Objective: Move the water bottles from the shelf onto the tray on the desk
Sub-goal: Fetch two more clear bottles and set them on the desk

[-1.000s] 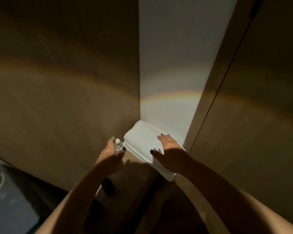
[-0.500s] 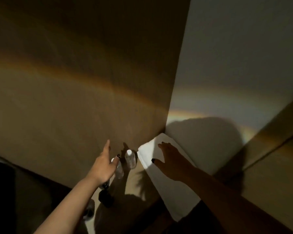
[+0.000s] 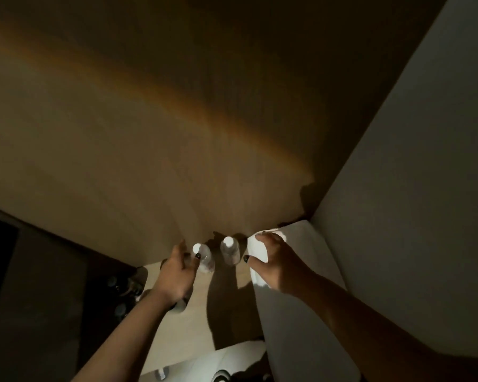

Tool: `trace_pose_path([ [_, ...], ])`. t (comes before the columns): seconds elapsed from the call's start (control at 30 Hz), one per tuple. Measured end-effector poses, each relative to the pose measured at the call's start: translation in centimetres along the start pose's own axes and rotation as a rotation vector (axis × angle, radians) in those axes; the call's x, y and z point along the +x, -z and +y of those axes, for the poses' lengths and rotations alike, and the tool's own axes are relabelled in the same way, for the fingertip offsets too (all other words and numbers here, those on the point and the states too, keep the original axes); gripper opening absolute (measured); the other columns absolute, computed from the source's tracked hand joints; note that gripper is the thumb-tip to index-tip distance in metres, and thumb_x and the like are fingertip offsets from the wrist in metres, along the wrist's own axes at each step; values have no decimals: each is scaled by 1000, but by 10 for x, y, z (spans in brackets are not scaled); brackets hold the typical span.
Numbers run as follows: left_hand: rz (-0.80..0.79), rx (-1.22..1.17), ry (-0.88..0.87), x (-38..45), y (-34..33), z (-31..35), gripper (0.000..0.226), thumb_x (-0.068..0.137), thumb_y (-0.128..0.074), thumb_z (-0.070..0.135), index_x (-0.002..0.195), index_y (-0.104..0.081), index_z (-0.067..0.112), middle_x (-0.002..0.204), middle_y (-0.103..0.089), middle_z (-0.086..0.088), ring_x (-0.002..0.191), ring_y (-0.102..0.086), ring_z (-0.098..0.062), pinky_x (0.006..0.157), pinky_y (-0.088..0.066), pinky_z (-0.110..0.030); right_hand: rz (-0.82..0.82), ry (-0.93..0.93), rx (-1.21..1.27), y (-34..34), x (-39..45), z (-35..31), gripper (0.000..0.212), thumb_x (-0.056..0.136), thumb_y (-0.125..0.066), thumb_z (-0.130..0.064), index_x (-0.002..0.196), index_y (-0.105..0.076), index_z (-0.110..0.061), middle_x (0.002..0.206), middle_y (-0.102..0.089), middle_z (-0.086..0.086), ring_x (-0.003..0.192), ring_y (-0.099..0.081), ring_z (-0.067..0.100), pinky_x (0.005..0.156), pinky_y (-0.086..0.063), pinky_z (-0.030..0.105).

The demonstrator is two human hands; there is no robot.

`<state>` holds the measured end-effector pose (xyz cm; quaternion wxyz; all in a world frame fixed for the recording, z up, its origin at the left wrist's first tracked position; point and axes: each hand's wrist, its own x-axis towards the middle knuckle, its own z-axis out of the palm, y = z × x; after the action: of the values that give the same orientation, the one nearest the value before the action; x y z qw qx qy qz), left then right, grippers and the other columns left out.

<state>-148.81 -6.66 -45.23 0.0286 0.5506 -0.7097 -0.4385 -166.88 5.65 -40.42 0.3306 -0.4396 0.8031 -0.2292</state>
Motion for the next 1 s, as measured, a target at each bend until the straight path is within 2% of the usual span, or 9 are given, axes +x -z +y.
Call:
trace_pose_path([
  [0.17,-8,-50,34,48,-24,-25,58,96,-49,30,147,-23,19,145,-43,-9,126,-48,-28,102,-43,-45,25,39,90,-33,45,19,47,85,-65,-18,128,-51,-7,133,-50,11,122,-46,19,82,-18,-4],
  [0.3,30,-13,-13,83,-51,-49,56,96,-50,24,147,-27,20,148,-40,-9,131,-44,-25,108,-38,-41,-4,89,93,-70,75,52,53,87,-64,-19,135,-42,-14,129,-43,-5,111,-36,0,74,-23,-11],
  [0.37,57,1,-56,98,-71,-65,56,96,-50,21,147,-27,22,154,-30,-5,140,-32,-22,115,-28,-37,48,115,34,-97,90,81,61,87,-63,-24,140,-34,-20,132,-32,-11,120,-31,-1,91,-26,0],
  [0.47,112,87,-139,117,-98,-91,58,97,-47,20,148,-22,29,161,-6,3,147,-6,-17,118,-16,-34,106,86,-138,-137,101,114,64,86,-63,-23,142,-33,-16,152,-22,9,138,-28,26,108,-31,31],
  [0.57,171,93,-192,125,-117,-111,61,98,-44,21,148,-14,39,160,4,10,146,-1,-13,110,-22,-27,188,74,-233,-173,101,141,36,88,-55,-20,121,-55,-7,139,-42,29,132,-34,48,101,-41,55],
  [0.63,204,55,-231,130,-123,-118,62,98,-44,22,147,-12,41,160,1,10,145,-4,-8,104,-16,-11,284,105,-143,-193,100,148,44,82,-53,-24,119,-56,-1,138,-41,29,133,-31,44,94,-46,58],
  [0.7,220,4,-274,137,-127,-125,61,98,-45,22,148,-14,38,160,-8,7,145,-8,-8,105,-18,-4,412,166,-39,-207,100,148,51,77,-58,-17,125,-49,-1,142,-31,18,133,-29,35,98,-45,49],
  [0.83,285,-106,-294,154,-131,-135,46,98,-45,23,137,-28,40,140,-45,-1,129,-45,-20,107,-41,-42,390,233,168,-227,104,147,50,79,-62,-10,127,-47,-11,144,-31,7,133,-32,16,99,-34,7],
  [1.0,297,-156,-324,150,-124,-146,40,97,-47,14,132,-36,30,117,-57,16,108,-58,-9,93,-51,-41,188,117,188,-252,108,152,47,83,-53,-26,129,-47,-18,129,-43,-2,114,-46,9,87,-36,9],
])
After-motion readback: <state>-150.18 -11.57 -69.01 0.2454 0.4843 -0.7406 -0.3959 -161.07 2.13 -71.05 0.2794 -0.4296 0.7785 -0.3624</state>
